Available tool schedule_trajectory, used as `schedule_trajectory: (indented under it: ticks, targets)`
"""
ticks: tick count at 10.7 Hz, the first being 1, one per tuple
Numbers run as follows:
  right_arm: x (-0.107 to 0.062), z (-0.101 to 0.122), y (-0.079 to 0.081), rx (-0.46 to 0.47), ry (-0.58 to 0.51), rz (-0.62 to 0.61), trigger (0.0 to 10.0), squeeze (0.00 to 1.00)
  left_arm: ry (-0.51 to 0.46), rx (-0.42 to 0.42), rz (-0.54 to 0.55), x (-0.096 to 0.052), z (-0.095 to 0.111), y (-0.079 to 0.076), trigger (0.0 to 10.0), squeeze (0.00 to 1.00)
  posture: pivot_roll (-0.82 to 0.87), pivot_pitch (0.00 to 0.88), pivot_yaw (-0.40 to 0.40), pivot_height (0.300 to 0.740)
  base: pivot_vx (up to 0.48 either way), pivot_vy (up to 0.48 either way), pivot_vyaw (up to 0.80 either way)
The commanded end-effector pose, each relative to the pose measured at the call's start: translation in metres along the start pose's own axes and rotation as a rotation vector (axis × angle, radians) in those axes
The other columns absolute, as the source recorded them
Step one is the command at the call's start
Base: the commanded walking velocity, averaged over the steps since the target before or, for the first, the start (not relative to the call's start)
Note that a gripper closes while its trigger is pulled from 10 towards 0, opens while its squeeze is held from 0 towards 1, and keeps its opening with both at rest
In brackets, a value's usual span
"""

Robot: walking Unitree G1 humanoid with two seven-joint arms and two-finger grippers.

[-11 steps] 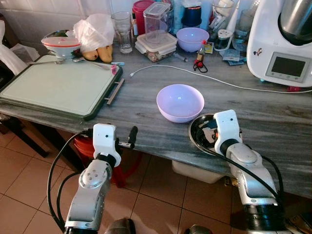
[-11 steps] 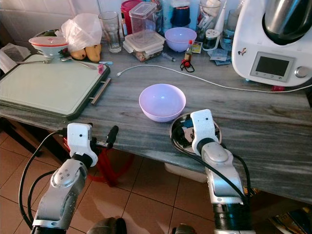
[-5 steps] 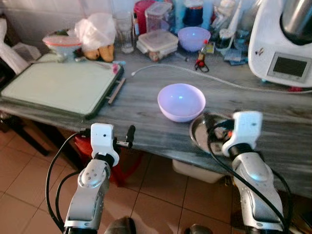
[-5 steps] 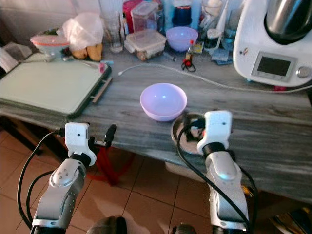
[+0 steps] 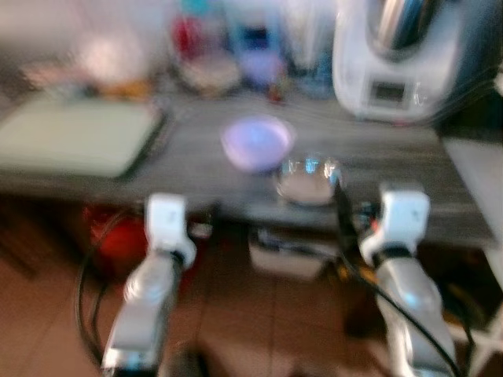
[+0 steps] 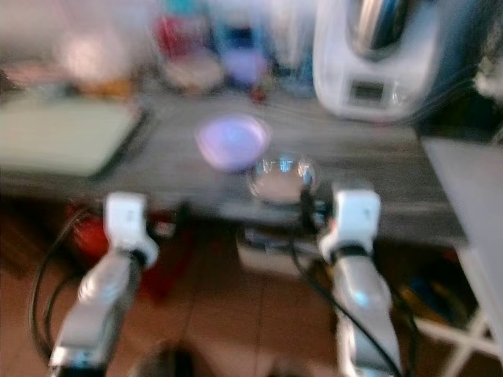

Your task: Setting the table

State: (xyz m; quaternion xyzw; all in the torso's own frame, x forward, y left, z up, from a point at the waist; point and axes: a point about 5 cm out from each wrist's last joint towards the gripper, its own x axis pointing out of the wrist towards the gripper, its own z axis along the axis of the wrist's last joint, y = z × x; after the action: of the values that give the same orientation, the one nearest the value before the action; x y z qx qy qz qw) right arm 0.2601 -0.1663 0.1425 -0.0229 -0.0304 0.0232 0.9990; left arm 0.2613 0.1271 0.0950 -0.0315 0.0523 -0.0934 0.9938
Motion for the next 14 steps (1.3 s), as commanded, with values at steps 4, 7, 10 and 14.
schedule_trajectory:
  ticks: [4,7,10,14]
  targets:
    - [-0.003,-0.008,0.004,0.019,0.018,0.011,10.0,0.00,0.032,0.000,0.011,0.000,-0.007,0.003,10.0,0.00,-0.04,0.000,0.037,0.740,-0.353,0.000,0.00]
    - [0.000,-0.008,0.004,-0.004,0.005,-0.002,10.0,0.00,0.029,0.002,0.007,0.002,-0.006,0.003,10.0,0.00,-0.04,0.000,0.046,0.740,-0.356,0.000,0.00]
    - [0.009,-0.004,0.004,0.025,-0.011,-0.006,10.0,0.00,0.002,-0.010,-0.016,0.004,-0.002,0.001,10.0,0.00,-0.04,0.000,0.046,0.740,-0.229,0.000,0.00]
    - [0.012,-0.005,0.005,0.024,-0.007,0.002,10.0,0.00,-0.010,-0.018,-0.061,0.002,-0.001,-0.004,10.0,0.00,-0.04,0.000,0.042,0.740,0.000,-0.120,-0.31]
